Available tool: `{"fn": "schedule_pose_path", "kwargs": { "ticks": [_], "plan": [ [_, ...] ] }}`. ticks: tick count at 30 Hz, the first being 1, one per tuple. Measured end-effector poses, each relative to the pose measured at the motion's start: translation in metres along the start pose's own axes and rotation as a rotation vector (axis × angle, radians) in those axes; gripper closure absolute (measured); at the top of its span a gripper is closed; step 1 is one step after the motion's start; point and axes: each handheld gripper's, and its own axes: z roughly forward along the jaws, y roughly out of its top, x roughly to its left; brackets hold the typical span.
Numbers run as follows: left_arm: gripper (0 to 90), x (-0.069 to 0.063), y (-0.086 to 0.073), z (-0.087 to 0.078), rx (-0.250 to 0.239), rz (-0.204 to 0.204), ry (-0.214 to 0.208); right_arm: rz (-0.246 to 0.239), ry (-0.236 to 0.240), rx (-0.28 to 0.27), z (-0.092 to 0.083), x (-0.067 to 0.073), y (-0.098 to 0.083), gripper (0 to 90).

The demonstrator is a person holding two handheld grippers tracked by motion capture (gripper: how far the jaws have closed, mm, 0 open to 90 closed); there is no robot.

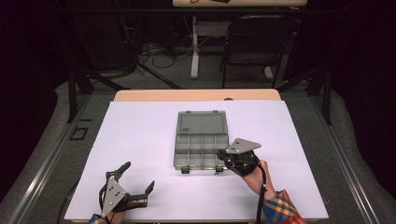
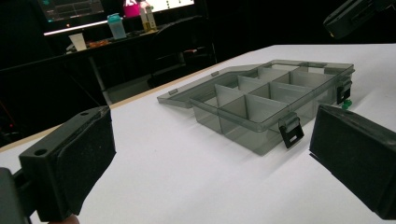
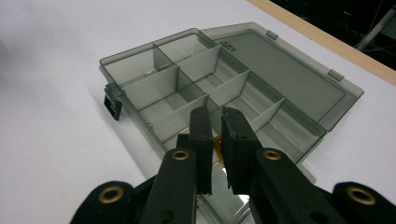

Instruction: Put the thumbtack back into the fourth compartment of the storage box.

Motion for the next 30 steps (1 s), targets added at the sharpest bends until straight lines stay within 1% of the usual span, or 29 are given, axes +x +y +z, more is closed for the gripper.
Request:
{"fn": "schedule_pose_path", "kwargs": {
  "ticks": [6, 7, 16, 19, 30],
  "plan": [
    [0.4, 0.0, 0.0, 0.0, -0.002, 0.0, 0.0, 0.01, -0.029, -0.015, 0.001, -0.007, 0.003, 83.3],
    [0.4, 0.0, 0.0, 0.0, -0.002, 0.0, 0.0, 0.006, -0.039, -0.015, 0.001, -0.008, 0.003, 83.2],
    [0.4, 0.0, 0.0, 0.0, -0.001, -0.002, 0.001, 0.023, -0.074, -0.02, 0.006, -0.02, 0.005, 83.2],
    [0.4, 0.0, 0.0, 0.0, 0.001, 0.004, 0.0, 0.027, -0.077, -0.019, 0.008, -0.021, 0.005, 83.2],
    [0.4, 0.0, 0.0, -0.001, 0.001, 0.002, 0.001, 0.041, -0.1, -0.018, 0.016, -0.035, 0.009, 83.2]
  ]
}}
